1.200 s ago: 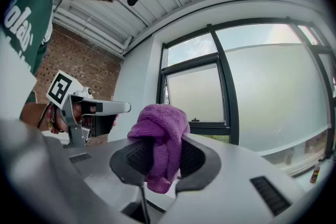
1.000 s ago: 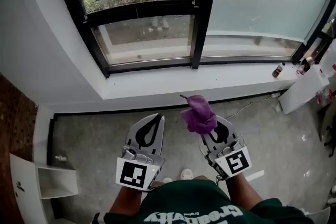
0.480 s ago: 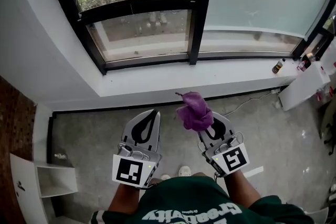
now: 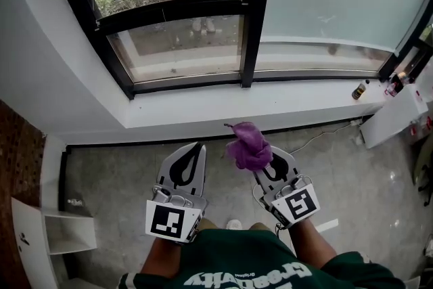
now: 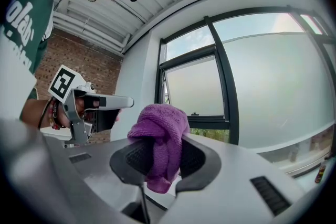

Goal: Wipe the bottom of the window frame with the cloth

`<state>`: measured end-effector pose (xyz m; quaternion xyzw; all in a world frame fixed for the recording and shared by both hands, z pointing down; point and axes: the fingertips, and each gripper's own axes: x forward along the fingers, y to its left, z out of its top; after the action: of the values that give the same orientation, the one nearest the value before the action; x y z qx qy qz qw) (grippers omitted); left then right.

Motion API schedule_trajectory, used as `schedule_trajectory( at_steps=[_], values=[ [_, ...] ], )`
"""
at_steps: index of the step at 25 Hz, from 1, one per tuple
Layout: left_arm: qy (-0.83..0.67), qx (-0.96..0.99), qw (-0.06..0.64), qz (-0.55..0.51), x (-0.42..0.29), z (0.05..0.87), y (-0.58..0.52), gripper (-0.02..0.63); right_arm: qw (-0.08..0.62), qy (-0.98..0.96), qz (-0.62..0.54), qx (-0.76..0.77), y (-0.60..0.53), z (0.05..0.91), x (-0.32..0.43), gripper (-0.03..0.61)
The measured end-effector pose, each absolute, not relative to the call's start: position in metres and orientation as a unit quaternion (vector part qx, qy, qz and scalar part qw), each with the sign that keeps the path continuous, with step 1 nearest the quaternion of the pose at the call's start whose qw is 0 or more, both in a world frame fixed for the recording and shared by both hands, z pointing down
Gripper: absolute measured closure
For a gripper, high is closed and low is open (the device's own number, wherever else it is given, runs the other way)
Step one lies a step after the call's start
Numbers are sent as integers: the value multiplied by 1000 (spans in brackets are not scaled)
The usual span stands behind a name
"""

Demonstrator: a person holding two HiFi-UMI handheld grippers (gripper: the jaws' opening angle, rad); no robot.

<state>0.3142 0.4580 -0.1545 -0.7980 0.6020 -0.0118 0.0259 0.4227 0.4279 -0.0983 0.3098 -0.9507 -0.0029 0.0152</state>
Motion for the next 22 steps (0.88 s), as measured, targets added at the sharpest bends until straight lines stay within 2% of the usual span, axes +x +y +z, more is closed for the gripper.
schedule_trajectory(
  at_steps=[11, 22],
  values=[
    [605, -796, 23, -8, 282, -135, 409, 604, 24, -947, 5, 320, 375, -76, 405, 474],
    [564, -826, 22, 3, 165, -136, 233, 604, 25, -936, 2, 350, 222, -79, 281, 474]
  ],
)
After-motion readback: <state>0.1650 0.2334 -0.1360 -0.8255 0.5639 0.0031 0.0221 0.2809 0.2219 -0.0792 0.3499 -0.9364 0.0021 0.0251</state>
